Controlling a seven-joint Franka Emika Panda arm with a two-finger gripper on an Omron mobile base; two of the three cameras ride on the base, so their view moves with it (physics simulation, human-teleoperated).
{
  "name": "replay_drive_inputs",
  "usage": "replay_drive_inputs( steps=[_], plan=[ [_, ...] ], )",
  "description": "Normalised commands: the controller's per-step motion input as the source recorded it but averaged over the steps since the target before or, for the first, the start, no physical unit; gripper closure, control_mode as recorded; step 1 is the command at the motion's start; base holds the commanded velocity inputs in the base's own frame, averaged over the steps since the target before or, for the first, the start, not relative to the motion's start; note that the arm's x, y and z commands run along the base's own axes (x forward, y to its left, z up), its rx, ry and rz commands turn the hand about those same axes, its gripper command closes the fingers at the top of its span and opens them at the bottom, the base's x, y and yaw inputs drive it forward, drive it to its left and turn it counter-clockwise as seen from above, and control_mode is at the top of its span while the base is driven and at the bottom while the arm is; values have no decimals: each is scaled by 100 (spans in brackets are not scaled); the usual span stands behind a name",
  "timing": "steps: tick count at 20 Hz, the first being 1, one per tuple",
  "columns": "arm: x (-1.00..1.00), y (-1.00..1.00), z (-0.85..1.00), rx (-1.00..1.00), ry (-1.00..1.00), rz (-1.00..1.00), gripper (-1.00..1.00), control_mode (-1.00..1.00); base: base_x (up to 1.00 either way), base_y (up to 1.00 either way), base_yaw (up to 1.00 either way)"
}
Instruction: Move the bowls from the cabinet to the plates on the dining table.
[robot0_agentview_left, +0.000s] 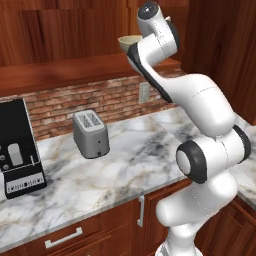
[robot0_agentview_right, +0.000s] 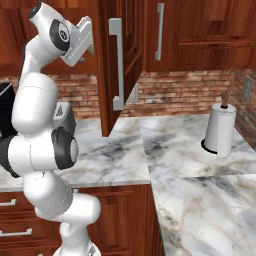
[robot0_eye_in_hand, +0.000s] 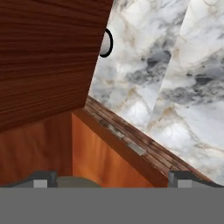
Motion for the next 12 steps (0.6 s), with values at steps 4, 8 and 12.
replay_drive_inputs(
  steps=[4, 8, 12],
  plan=[
    [50, 7, 0, -2, 0, 0, -100, -100, 0, 0, 0],
    [51, 4, 0, -1, 0, 0, -100, -100, 0, 0, 0],
    [48, 2, -2, 0, 0, 0, -100, -100, 0, 0, 0]
  ],
)
